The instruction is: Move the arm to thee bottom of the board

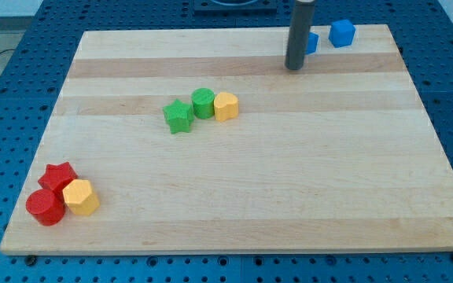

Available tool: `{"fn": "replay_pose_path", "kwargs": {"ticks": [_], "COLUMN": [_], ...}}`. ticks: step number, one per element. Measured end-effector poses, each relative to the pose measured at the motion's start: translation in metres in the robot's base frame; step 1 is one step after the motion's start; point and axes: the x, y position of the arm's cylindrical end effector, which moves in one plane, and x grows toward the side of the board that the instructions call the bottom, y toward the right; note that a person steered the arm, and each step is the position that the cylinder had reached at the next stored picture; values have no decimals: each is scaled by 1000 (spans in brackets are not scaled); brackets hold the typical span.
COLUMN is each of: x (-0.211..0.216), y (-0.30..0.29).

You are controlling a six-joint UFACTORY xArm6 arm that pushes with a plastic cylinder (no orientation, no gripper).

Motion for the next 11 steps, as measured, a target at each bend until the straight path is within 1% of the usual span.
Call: {"fn": "replay_pose_path", "kwargs": {"ticks": [1,2,3,4,5,6,7,8,9,10,11], "x": [-29,-52,-62,-66,-53,9,84,146,178,173,146], "y": [2,23,57,61,30,19,21,-9,-78,-156,-178]}}
